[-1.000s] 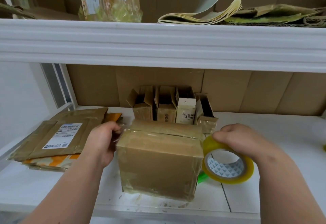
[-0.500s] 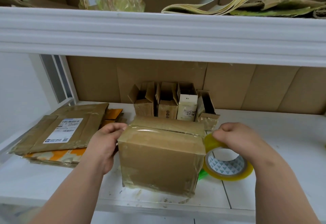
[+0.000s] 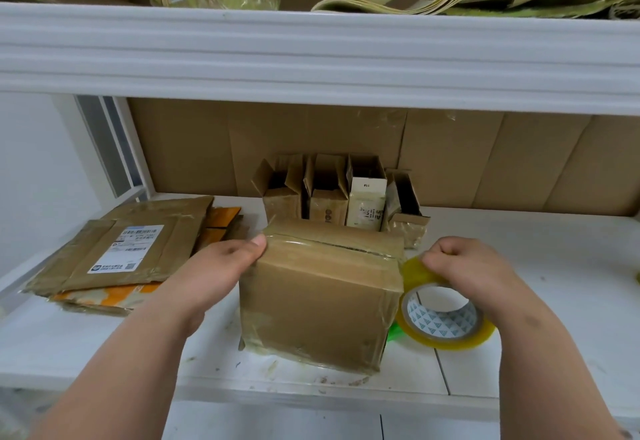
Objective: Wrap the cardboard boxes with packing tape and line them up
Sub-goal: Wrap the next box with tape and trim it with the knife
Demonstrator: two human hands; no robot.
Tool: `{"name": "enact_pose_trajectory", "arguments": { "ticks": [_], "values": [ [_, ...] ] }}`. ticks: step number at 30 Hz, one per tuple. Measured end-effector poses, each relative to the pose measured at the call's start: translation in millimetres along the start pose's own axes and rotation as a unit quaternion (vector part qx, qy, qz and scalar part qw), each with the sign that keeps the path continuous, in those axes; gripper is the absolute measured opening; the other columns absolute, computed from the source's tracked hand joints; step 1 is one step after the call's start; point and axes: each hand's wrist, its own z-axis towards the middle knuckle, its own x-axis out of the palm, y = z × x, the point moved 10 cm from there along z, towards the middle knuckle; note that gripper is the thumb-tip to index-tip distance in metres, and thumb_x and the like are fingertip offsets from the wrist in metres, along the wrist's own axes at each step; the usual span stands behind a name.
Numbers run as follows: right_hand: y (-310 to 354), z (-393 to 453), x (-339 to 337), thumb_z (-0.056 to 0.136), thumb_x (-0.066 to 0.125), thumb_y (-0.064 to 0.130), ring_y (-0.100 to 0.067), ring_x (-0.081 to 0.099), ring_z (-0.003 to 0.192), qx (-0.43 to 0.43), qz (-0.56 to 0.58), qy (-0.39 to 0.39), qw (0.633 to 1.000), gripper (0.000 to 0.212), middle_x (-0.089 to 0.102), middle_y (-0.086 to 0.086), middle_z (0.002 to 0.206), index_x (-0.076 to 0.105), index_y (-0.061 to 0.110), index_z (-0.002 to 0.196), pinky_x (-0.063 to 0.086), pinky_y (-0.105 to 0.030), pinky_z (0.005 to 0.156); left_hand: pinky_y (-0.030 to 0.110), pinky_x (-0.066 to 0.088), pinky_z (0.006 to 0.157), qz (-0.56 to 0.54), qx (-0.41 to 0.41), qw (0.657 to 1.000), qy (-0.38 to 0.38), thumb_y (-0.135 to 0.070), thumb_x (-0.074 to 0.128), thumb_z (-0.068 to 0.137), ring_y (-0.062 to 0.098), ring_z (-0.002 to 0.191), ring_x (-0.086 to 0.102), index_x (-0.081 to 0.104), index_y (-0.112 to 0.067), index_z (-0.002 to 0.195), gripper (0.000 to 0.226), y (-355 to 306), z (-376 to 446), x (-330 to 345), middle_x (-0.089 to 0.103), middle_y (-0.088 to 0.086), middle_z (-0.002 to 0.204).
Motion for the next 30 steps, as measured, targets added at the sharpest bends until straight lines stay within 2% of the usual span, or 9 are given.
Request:
{"name": "enact_pose_trajectory", "arguments": {
  "ticks": [3, 5, 6, 8, 10, 12, 14, 22, 30],
  "values": [
    [-3, -4, -2, 0.085, 0.062, 0.030, -0.019, 0.057, 0.075, 0.000, 0.008, -0.010, 1.000, 0.019, 0.066, -0.005, 0.079, 0.061, 0.015, 0.073, 0.041, -0.032, 0.063, 0.040, 0.030, 0.111, 0.147, 0.009, 0.989, -0.020, -0.056, 0.034, 0.101, 0.027, 0.141, 0.037, 0.034, -0.030, 0.152, 0.058, -13, -2, 1, 0.041, 0.001, 0.154],
    [-2, -8, -3, 0.086, 0.060, 0.032, -0.018, 0.057, 0.076, -0.002, -0.002, -0.015, 1.000, 0.019, 0.067, -0.005, 0.082, 0.062, 0.014, 0.078, 0.041, -0.033, 0.064, 0.041, 0.023, 0.117, 0.305, 0.076, 0.946, -0.077, -0.048, 0.033, 0.104, 0.029, 0.148, 0.023, 0.009, -0.036, 0.158, 0.060, -39, -5, -2, 0.022, 0.003, 0.163],
    [-1, -9, -3, 0.086, 0.060, 0.033, -0.017, 0.058, 0.077, -0.004, -0.008, -0.017, 1.000, 0.019, 0.067, -0.005, 0.083, 0.064, 0.014, 0.081, 0.043, -0.033, 0.066, 0.040, 0.016, 0.120, 0.369, 0.126, 0.915, -0.100, -0.039, 0.035, 0.105, 0.028, 0.150, 0.014, 0.005, -0.035, 0.158, 0.061, -54, -7, 2, 0.012, 0.002, 0.166],
    [1, -12, -4, 0.086, 0.060, 0.034, -0.017, 0.058, 0.080, -0.009, -0.023, -0.019, 1.000, 0.019, 0.068, -0.004, 0.085, 0.066, 0.016, 0.086, 0.047, -0.034, 0.069, 0.036, 0.004, 0.122, 0.453, 0.201, 0.866, -0.068, -0.027, 0.034, 0.105, 0.022, 0.153, 0.002, 0.009, -0.030, 0.158, 0.059, -71, -8, 26, 0.002, 0.000, 0.167],
    [5, -14, -4, 0.086, 0.061, 0.035, -0.016, 0.058, 0.080, -0.015, -0.040, -0.019, 0.999, 0.017, 0.067, -0.003, 0.084, 0.066, 0.019, 0.087, 0.049, -0.034, 0.070, 0.036, -0.001, 0.123, 0.486, 0.206, 0.849, 0.010, -0.042, 0.021, 0.106, 0.015, 0.153, -0.001, 0.009, -0.027, 0.158, 0.056, -69, -8, 52, 0.003, -0.002, 0.167],
    [7, -16, -5, 0.085, 0.062, 0.036, -0.017, 0.058, 0.079, -0.018, -0.055, -0.026, 0.998, 0.016, 0.066, -0.001, 0.081, 0.064, 0.021, 0.085, 0.049, -0.033, 0.070, 0.039, -0.001, 0.124, 0.514, 0.169, 0.838, 0.066, -0.074, 0.000, 0.087, 0.015, 0.153, -0.006, 0.001, -0.025, 0.159, 0.087, -64, -10, 66, -0.002, -0.004, 0.166],
    [10, -17, -6, 0.083, 0.062, 0.037, -0.020, 0.060, 0.080, -0.021, -0.069, -0.036, 0.997, 0.015, 0.066, 0.000, 0.080, 0.063, 0.022, 0.082, 0.051, -0.035, 0.073, 0.041, 0.000, 0.125, 0.553, 0.158, 0.814, 0.083, -0.087, -0.009, 0.064, 0.017, 0.152, -0.010, -0.006, -0.023, 0.158, 0.114, -65, -14, 76, -0.008, -0.002, 0.166],
    [16, -14, -8, 0.083, 0.063, 0.037, -0.018, 0.060, 0.080, -0.041, -0.092, -0.042, 0.994, 0.014, 0.066, 0.003, 0.082, 0.063, 0.024, 0.080, 0.050, -0.032, 0.071, 0.050, -0.001, 0.123, 0.570, 0.270, 0.772, 0.070, -0.087, 0.025, 0.082, 0.011, 0.152, -0.009, -0.007, -0.027, 0.158, 0.102, -83, -29, 137, -0.009, -0.007, 0.166],
    [7, -9, -3, 0.088, 0.066, 0.030, -0.012, 0.060, 0.085, -0.069, 0.058, -0.024, 0.996, 0.010, 0.067, 0.011, 0.088, 0.070, 0.026, 0.080, 0.049, -0.031, 0.071, 0.042, 0.003, 0.123, 0.523, 0.291, 0.801, 0.026, -0.083, 0.037, 0.080, 0.003, 0.151, 0.000, 0.005, -0.034, 0.157, 0.097, -86, -29, 122, 0.002, -0.019, 0.164]
  ]
}}
